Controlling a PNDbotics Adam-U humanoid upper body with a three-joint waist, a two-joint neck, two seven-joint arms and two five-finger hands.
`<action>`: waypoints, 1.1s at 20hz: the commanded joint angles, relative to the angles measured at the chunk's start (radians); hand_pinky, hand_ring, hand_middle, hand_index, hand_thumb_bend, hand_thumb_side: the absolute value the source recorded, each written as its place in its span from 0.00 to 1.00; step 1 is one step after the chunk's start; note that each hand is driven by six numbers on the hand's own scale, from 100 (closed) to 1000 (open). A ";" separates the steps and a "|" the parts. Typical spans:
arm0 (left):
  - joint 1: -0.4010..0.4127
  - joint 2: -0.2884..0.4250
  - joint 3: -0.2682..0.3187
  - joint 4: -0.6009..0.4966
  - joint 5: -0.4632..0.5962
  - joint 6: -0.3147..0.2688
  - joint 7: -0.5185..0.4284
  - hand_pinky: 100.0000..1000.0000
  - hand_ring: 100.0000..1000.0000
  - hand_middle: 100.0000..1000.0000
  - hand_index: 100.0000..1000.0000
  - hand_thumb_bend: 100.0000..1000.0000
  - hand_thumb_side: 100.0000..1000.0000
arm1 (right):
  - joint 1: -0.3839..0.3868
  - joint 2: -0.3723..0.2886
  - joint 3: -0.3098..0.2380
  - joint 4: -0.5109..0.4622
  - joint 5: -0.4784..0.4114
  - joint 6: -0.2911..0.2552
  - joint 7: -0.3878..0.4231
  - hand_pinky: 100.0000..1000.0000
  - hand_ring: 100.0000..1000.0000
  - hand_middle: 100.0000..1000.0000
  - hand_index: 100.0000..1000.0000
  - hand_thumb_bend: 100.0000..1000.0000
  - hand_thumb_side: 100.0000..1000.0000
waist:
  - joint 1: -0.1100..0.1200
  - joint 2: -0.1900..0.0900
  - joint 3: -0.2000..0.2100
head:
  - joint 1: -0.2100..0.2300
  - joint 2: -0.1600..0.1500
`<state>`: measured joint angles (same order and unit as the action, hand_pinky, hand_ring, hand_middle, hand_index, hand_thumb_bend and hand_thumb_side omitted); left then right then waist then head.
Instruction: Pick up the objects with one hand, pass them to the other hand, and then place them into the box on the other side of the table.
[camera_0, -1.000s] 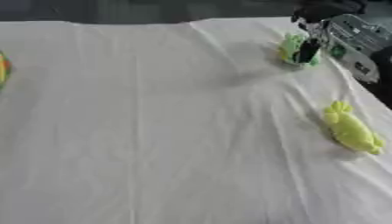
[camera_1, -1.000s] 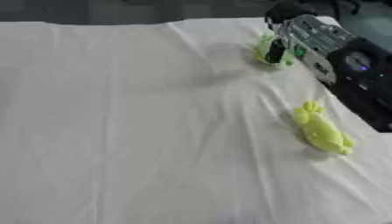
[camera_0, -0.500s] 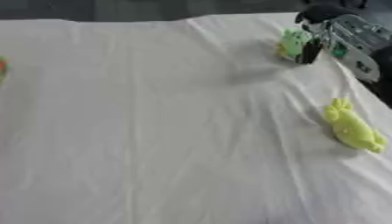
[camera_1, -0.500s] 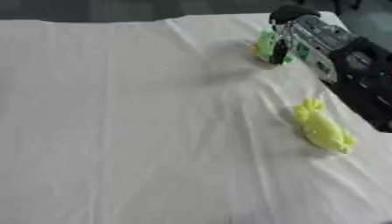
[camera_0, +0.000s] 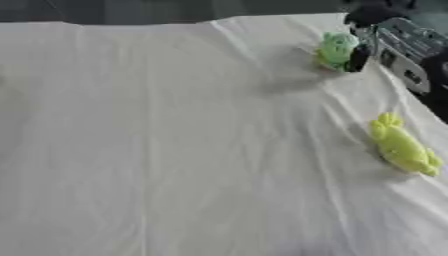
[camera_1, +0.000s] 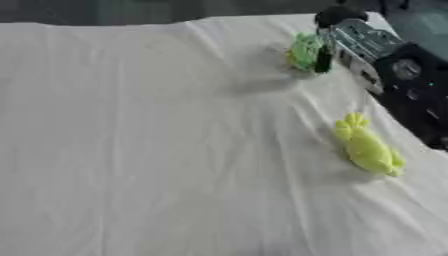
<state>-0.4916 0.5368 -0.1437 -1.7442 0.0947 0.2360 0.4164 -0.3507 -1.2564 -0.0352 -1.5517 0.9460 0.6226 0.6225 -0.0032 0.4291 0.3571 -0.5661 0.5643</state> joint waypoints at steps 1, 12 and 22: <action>-0.005 0.037 0.027 -0.013 0.000 -0.001 0.004 0.69 0.75 0.73 0.71 0.00 0.66 | -0.003 -0.057 -0.019 0.002 -0.004 0.284 0.284 0.90 0.93 0.94 0.94 0.33 0.00 | 0.000 -0.014 0.003 | -0.007 -0.017; -0.003 0.041 0.030 -0.016 -0.001 0.000 0.007 0.70 0.75 0.73 0.71 0.00 0.66 | 0.017 -0.063 -0.036 0.030 -0.007 0.284 0.284 0.90 0.94 0.95 0.94 0.32 0.00 | -0.004 0.004 0.013 | -0.015 -0.029; 0.002 0.043 0.030 -0.012 0.000 0.000 0.005 0.70 0.75 0.72 0.71 0.00 0.66 | 0.032 -0.069 -0.053 0.059 -0.042 0.284 0.284 0.90 0.93 0.92 0.93 0.32 0.00 | 0.002 0.025 0.011 | -0.025 -0.039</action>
<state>-0.4852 0.5451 -0.1378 -1.7443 0.0947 0.2368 0.4200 -0.3168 -1.2789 -0.0735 -1.5022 0.9100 0.6226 0.6225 -0.0046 0.4717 0.3692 -0.5861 0.5411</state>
